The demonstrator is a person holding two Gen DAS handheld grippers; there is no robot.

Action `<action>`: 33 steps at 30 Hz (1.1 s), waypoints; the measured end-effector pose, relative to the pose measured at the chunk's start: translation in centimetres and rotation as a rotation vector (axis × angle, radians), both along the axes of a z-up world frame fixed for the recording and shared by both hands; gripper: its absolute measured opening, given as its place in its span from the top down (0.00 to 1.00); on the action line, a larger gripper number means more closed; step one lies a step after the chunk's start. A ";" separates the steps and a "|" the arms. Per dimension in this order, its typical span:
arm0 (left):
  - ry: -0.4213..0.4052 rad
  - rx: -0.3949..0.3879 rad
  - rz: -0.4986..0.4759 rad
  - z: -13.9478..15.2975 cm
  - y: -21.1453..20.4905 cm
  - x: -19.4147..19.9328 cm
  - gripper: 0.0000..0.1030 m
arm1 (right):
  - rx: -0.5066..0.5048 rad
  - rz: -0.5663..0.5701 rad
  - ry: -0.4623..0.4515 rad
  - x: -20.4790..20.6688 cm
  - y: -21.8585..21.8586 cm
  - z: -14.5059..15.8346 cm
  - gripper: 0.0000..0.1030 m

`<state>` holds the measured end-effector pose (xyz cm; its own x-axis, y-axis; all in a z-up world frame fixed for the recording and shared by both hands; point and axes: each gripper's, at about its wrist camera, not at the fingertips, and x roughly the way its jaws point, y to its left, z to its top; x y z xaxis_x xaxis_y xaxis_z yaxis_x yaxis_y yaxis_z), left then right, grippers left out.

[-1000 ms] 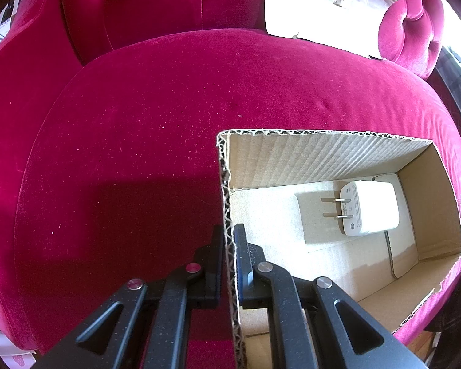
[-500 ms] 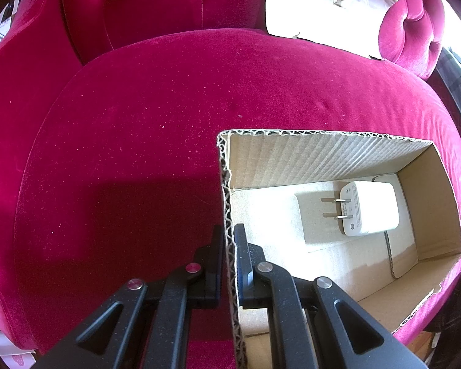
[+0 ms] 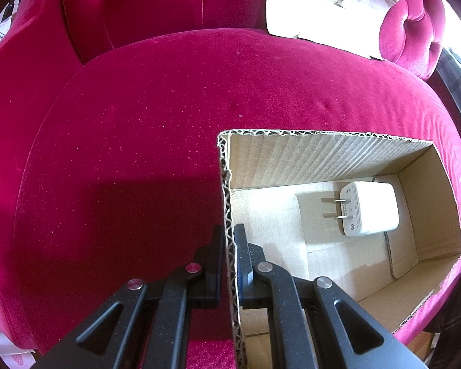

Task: Organize rigid objects
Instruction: 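Carry the light-blue tube with the right gripper into the box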

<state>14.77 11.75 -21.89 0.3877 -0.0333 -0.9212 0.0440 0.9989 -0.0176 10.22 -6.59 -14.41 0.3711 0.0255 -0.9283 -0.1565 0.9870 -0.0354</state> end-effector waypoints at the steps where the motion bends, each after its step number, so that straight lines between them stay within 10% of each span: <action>1: 0.000 0.000 0.000 0.0 0.0 0.0 0.94 | 0.003 0.010 0.002 0.1 0.5 0.0 0.74; 33: 0.000 -0.002 0.000 0.1 0.0 0.0 0.94 | 0.082 0.145 0.046 2.8 9.3 -4.6 0.74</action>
